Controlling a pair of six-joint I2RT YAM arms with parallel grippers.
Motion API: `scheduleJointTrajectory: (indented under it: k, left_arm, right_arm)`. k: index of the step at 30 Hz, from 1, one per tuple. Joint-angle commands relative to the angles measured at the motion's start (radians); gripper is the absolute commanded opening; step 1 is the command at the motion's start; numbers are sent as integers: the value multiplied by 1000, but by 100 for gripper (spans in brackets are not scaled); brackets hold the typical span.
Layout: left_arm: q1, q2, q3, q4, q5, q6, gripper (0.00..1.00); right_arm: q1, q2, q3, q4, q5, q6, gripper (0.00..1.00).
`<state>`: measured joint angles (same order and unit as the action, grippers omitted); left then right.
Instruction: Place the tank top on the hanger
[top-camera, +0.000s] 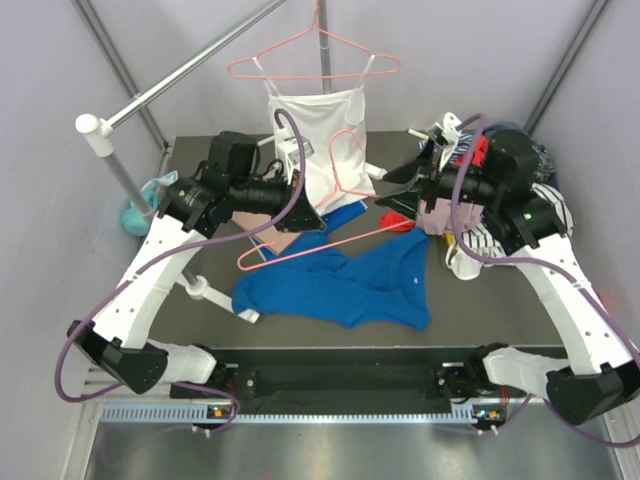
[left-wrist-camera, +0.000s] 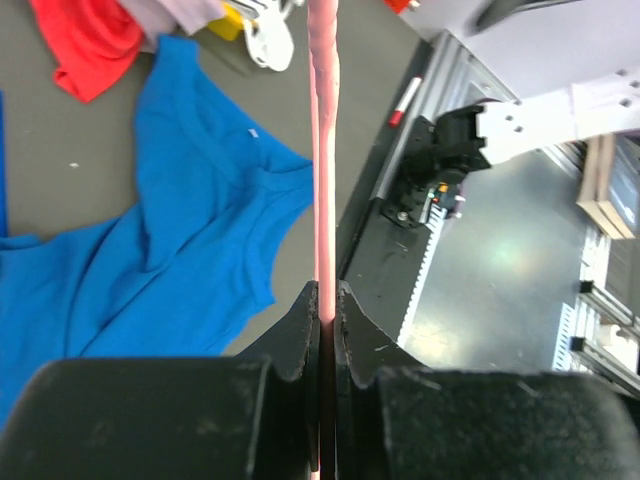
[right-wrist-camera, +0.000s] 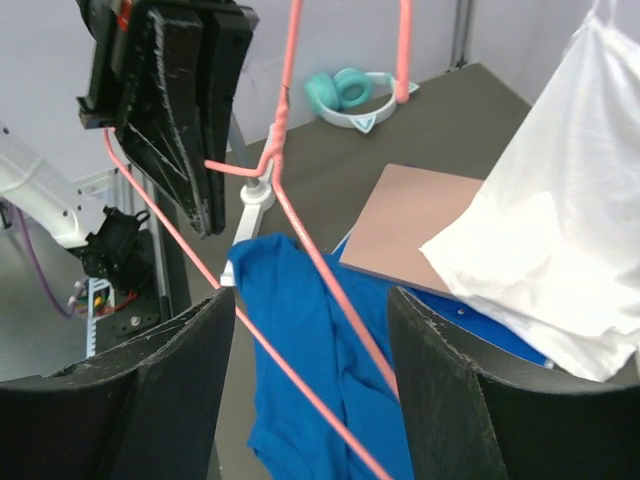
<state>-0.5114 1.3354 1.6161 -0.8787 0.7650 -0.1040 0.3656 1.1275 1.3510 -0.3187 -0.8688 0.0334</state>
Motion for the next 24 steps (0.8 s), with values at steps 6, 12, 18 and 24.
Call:
scheduleJointTrajectory:
  k: [6,12,18,24]
  left_arm:
    - [-1,15,33,49,149,-14,0]
    - [-6,24,27,102,198,-49,0]
    - [-10,44,25,155,232,-85,0]
    - [-10,42,10,150,179,-76,9]
  right_arm:
    - [52,60,4,20,-117,-56,57]
    - [73,87,-15,49,-170,-8,52]
    - [73,100,-52,168,-234,118,37]
    - [75,83,-55,176,-200,123,0]
